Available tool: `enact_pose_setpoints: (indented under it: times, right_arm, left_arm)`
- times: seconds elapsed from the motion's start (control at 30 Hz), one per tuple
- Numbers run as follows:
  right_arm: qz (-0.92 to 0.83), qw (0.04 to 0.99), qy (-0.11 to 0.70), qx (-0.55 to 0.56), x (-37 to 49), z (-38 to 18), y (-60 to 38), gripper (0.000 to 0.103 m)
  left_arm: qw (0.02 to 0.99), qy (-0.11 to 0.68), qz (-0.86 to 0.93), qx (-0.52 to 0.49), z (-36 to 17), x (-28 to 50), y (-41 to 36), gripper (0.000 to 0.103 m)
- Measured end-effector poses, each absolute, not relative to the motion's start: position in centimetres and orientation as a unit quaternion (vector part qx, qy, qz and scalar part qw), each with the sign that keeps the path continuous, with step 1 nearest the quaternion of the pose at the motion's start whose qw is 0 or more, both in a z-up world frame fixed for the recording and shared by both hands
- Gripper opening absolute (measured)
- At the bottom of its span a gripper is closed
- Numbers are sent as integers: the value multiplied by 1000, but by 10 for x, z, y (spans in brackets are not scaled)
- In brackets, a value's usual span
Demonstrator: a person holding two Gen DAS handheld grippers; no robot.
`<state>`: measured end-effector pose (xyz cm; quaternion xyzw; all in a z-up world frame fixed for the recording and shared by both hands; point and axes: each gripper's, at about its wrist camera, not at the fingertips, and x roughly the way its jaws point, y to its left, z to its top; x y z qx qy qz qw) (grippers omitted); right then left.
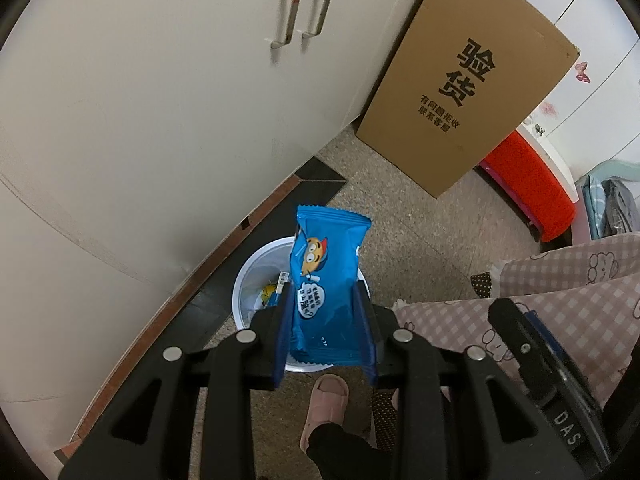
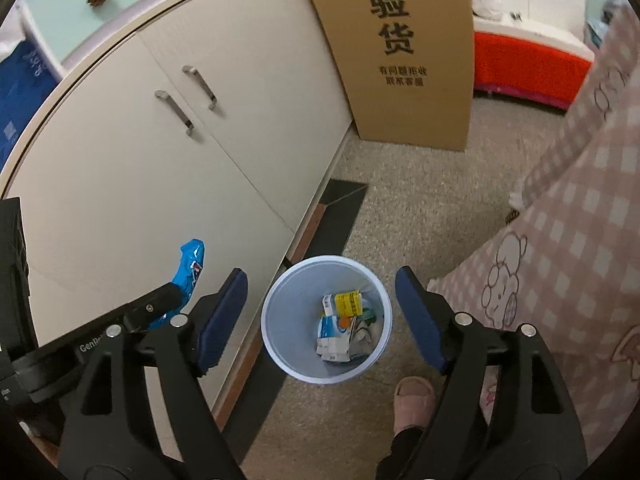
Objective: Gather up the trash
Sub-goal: 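Open both tools above the wastebasket to drop the bag and cap, then move both tools back over the table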
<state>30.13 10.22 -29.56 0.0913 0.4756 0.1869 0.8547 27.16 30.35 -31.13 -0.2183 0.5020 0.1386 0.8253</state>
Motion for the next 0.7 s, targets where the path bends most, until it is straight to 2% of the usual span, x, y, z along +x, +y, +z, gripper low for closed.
enact_pose_setpoints:
  times: [0.27,0.33,0.37,0.4,0.7]
  right_arm:
    - [183,860,468,90,299,-293,102,75]
    - [182,861,466,91,298,-292,102,75]
    - [181,862,465,91,298,-292,100,76]
    - [180,861,466,92,298,-292,99,76]
    - [181,857,475,89,301,-294,102,76]
  left_arm:
    - [830,500,135,-209,-308,282,293,33]
    - [834,494,138,-204,-305,283,290,42]
    - [835,491,142,-203,-304,284,290,58]
    - [836,488,147,-203,-304,282,291,67]
    - [831,491,161,-206,-307,278,294,69]
